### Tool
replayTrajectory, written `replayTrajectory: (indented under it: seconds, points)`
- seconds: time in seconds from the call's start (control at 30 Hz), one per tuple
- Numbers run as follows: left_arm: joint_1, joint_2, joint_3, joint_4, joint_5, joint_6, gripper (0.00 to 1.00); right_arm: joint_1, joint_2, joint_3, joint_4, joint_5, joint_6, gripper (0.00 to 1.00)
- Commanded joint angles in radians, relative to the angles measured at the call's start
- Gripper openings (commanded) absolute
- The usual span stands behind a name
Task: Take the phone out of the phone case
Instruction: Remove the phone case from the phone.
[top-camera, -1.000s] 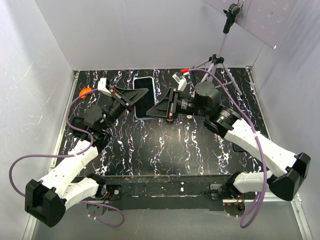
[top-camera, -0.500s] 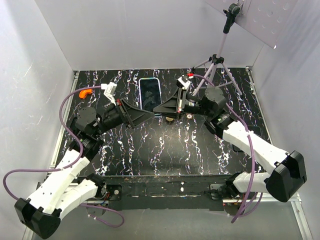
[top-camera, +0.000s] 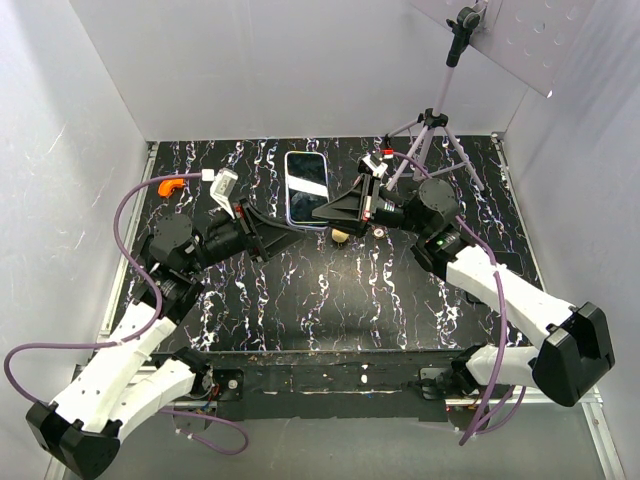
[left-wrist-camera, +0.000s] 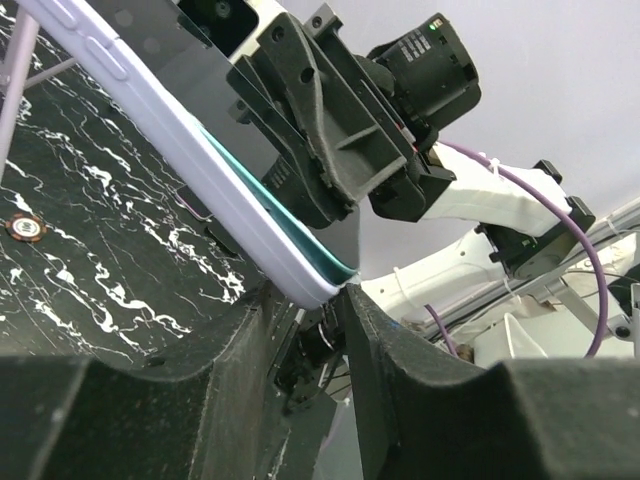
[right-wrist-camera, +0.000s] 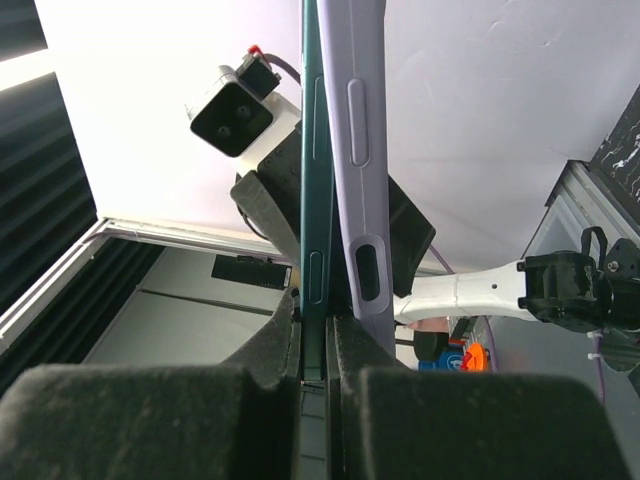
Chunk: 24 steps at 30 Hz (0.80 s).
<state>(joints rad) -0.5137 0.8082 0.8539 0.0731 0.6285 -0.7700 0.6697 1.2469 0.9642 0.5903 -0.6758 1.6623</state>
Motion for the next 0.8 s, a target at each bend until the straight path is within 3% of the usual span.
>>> replayTrajectory:
  seconds: [0.0, 0.33, 0.57, 0.77]
  points:
    - [-0.005, 0.009, 0.036, 0.026, -0.044, -0.012, 0.33, -0.001, -0.053, 0.008, 0.128, 0.019, 0.013, 0.01]
    - [-0.003, 0.028, 0.001, 0.099, -0.116, -0.121, 0.39, -0.001, -0.067, 0.004, 0.085, 0.022, -0.021, 0.01]
    - [-0.002, 0.065, 0.02, 0.014, -0.233, -0.192, 0.18, 0.01, -0.073, 0.013, 0.075, 0.036, -0.027, 0.01]
    - [0.0, 0.094, 0.011, 0.045, -0.285, -0.225, 0.13, 0.016, -0.086, 0.027, 0.065, 0.048, -0.027, 0.01]
